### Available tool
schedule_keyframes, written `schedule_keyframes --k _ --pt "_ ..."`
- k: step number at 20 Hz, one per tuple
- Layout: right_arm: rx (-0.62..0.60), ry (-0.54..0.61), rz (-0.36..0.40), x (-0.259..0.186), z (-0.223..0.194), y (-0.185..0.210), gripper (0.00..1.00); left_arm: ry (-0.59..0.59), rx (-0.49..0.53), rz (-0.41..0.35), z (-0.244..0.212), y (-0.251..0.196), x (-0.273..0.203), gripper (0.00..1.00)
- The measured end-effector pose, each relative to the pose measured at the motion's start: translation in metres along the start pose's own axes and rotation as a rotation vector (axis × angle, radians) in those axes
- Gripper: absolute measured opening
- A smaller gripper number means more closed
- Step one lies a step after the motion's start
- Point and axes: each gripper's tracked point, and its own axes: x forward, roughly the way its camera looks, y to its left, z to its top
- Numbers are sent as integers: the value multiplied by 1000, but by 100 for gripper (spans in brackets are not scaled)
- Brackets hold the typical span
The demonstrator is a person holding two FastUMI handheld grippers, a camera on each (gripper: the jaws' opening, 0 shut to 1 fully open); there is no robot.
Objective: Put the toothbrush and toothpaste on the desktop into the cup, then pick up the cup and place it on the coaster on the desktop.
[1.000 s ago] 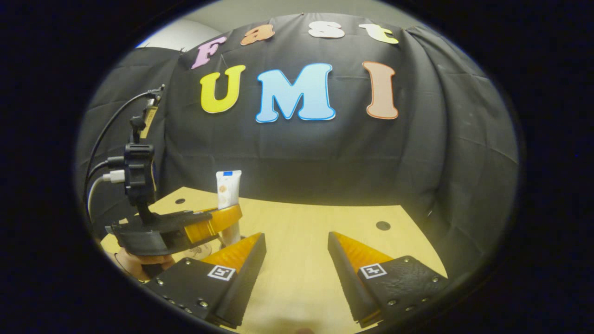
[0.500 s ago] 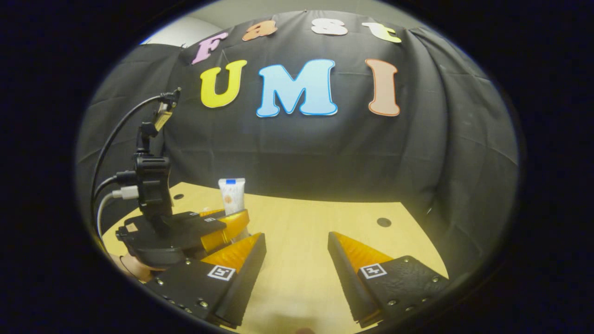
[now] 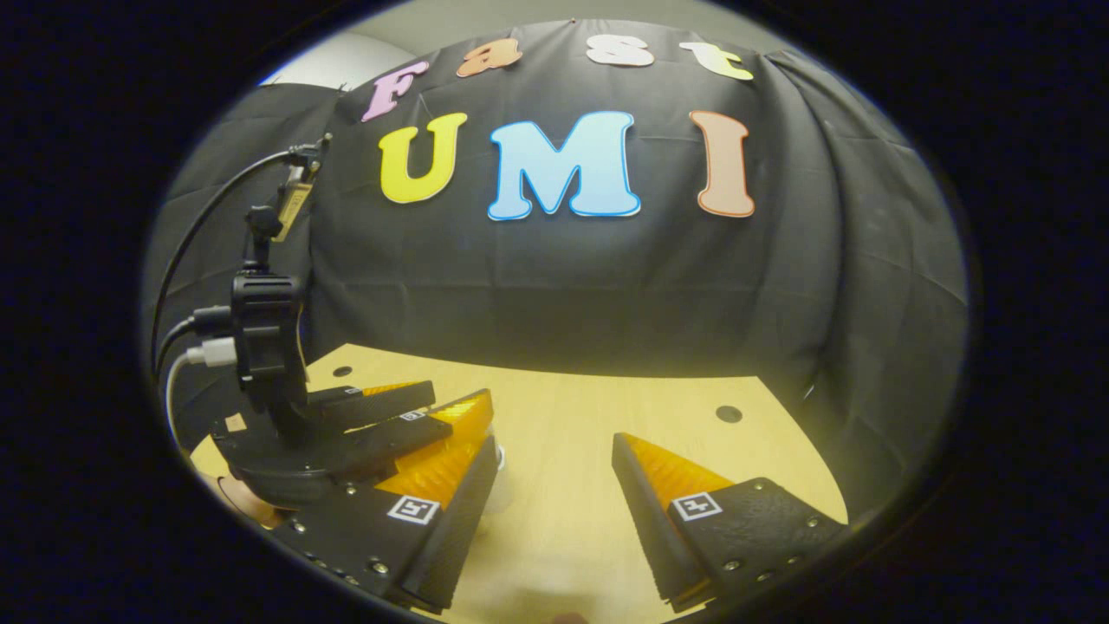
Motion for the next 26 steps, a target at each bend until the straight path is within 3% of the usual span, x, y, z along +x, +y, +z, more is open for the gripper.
schedule_keyframes --k 9,16,26 --pt "21 9 12 4 5 26 82 -108 13 -3 50 17 -39 93" --pt "15 65 45 15 -9 58 82 -135 12 39 65 52 -71 93" --pt "-42 279 45 35 -55 84 82 -152 18 84 75 88 -107 93"
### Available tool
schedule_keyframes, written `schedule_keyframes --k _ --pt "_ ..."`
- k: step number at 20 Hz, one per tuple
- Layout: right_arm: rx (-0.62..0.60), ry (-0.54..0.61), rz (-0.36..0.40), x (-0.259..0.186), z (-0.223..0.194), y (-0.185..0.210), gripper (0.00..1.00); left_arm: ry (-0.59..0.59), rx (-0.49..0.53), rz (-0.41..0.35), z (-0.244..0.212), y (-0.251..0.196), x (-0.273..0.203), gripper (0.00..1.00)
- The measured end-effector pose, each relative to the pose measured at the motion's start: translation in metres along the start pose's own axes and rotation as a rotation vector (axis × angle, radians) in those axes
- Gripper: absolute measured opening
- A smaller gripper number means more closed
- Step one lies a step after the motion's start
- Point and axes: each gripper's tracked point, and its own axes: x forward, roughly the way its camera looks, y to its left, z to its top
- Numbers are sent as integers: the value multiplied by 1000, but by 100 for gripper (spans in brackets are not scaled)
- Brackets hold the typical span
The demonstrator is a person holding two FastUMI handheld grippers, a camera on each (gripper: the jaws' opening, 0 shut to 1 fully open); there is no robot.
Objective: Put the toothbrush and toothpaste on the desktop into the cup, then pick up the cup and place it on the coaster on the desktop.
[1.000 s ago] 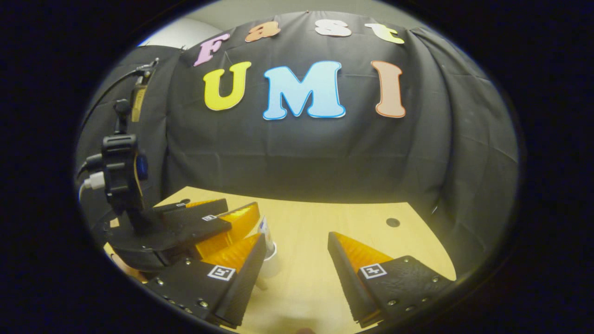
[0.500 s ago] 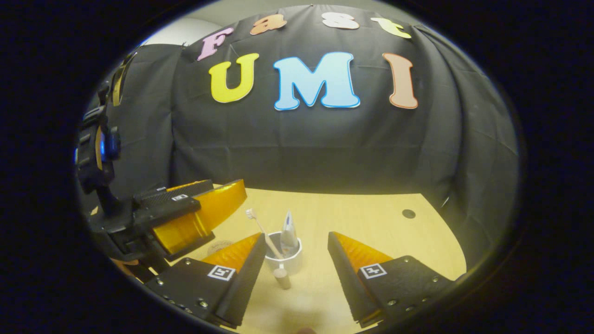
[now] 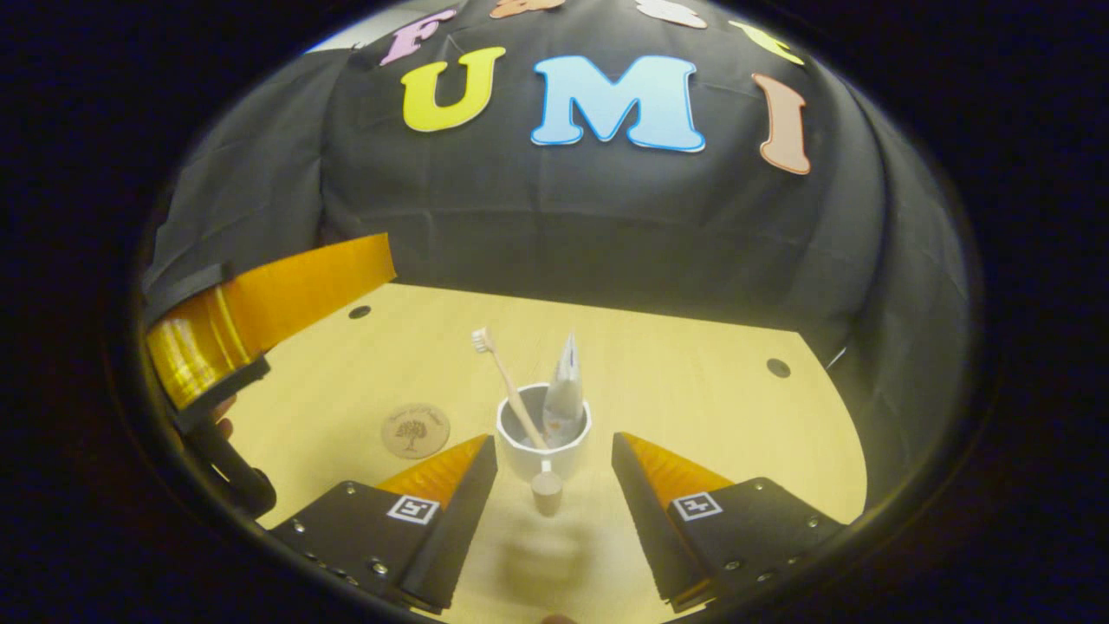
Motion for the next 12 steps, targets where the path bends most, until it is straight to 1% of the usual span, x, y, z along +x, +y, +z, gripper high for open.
schedule_keyframes --k 3,7,10,12 --pt "2 78 -13 7 -12 4 82 11 -7 3 -3 11 -4 94" --pt "40 203 -24 25 -31 12 82 13 8 15 1 28 -15 94" --pt "67 320 -35 35 -47 13 82 16 22 1 3 35 -17 94" --pt "95 360 -42 41 -49 12 82 24 12 -15 2 35 -16 94"
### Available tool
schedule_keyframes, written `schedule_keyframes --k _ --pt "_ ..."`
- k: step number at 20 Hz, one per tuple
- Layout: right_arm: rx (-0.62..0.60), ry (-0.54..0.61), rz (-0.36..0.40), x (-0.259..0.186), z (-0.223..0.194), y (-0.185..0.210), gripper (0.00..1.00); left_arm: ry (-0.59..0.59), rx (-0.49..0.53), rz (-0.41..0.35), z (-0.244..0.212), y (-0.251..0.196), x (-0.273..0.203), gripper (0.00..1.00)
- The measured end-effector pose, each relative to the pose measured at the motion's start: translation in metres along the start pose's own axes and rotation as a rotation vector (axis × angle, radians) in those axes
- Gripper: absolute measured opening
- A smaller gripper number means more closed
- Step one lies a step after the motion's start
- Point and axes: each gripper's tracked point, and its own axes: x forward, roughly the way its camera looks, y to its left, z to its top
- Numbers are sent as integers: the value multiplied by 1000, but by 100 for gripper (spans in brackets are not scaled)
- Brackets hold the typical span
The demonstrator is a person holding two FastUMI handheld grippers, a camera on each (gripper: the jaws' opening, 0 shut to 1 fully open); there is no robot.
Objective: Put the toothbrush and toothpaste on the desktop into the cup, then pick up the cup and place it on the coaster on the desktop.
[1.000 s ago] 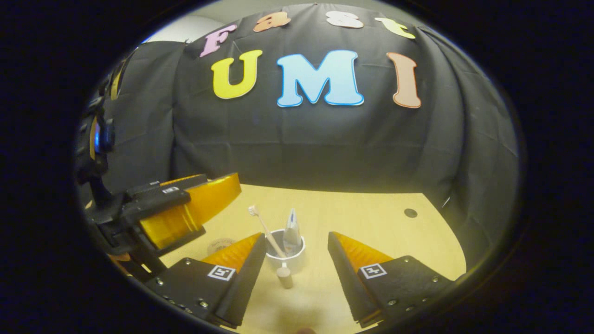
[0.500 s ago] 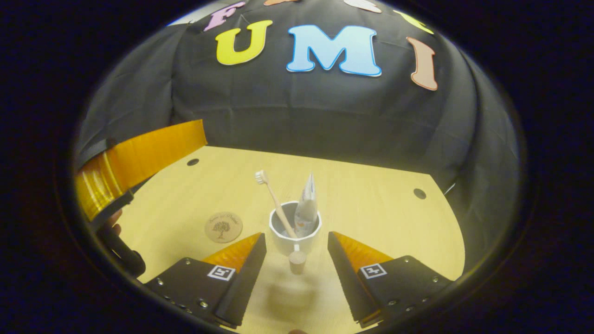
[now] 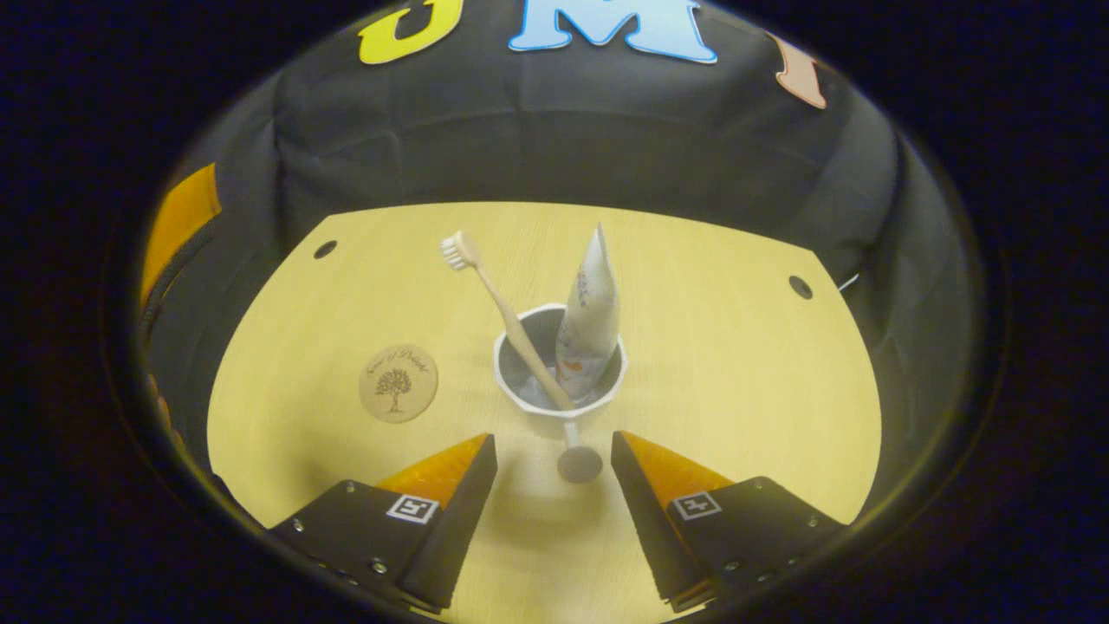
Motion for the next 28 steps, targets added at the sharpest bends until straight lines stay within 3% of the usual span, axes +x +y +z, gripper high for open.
schedule_keyframes --k 12,14,19,20,21,22,28 --pt "-18 198 -47 28 -8 -7 82 69 -33 10 -24 31 12 94" --pt "-14 219 -30 32 -8 -4 72 77 -38 16 -26 36 11 94" --pt "-30 256 -26 38 -12 -3 60 86 -43 36 -31 45 11 94" --pt "-39 265 -25 37 -13 -3 51 86 -45 39 -31 46 11 94" --pt "-34 274 -24 37 -15 -5 51 85 -47 40 -30 47 12 94" --pt "-28 275 -18 45 -16 -6 30 87 -46 44 -30 48 12 94" --pt "-44 271 -4 37 -14 -6 24 95 -56 56 -35 51 10 94"
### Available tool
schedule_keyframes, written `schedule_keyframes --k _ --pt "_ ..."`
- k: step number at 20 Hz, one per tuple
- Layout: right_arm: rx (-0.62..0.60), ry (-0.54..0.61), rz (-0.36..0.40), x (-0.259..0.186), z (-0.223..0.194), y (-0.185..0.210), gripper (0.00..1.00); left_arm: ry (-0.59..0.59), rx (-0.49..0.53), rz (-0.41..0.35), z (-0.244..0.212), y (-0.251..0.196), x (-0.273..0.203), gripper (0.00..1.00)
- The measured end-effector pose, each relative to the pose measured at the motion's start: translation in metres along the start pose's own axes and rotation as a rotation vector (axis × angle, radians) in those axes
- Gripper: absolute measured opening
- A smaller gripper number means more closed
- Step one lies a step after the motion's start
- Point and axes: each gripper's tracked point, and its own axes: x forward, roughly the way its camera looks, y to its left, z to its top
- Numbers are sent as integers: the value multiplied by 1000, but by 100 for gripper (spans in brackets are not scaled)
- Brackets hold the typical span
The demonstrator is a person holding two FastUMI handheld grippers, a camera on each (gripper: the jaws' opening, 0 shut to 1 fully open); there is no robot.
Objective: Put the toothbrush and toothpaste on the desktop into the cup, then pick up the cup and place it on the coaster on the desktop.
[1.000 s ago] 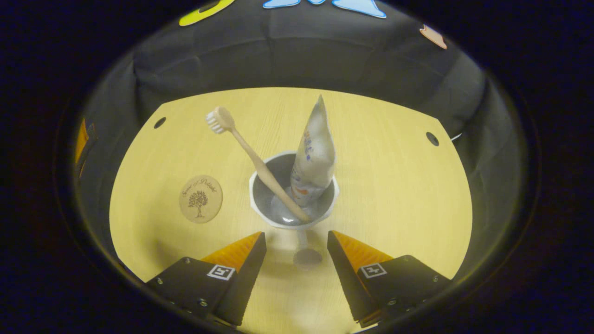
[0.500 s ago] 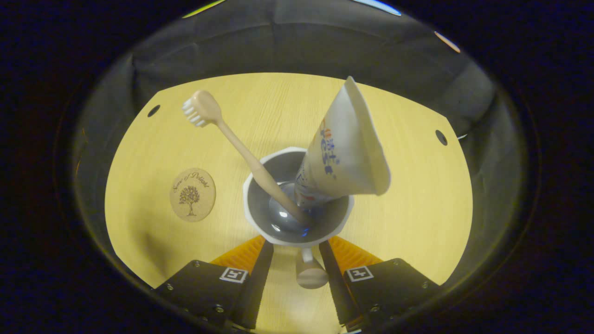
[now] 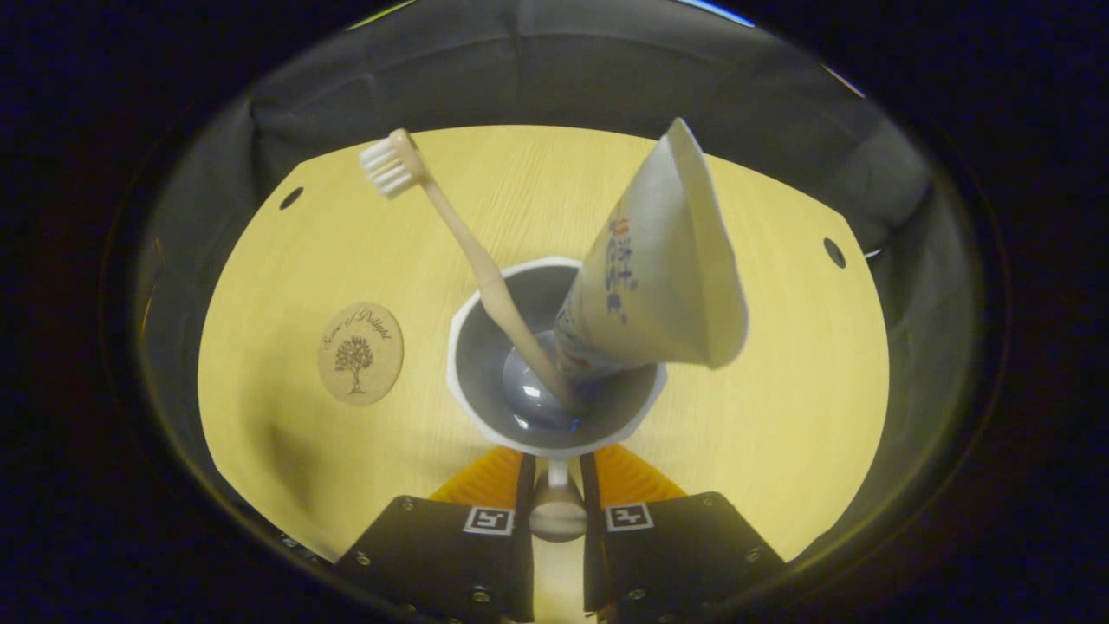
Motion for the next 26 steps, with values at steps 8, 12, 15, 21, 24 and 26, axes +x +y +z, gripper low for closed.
schedule_keyframes --k 8,12,15,21,24,26 --pt "-30 -41 15 -5 4 2 20 -1 -12 35 -2 16 -12 94" --pt "-44 -59 58 -7 10 6 20 -13 -31 58 1 31 -29 94" --pt "-86 -76 82 -9 22 8 20 -17 -44 82 1 44 -40 94" --pt "-159 -74 129 -8 24 10 20 -29 -85 113 4 68 -65 94" --pt "-189 -65 141 -2 26 10 19 -37 -102 137 6 82 -76 94" --pt "-206 -58 137 -2 28 10 19 -40 -111 152 5 89 -82 94"
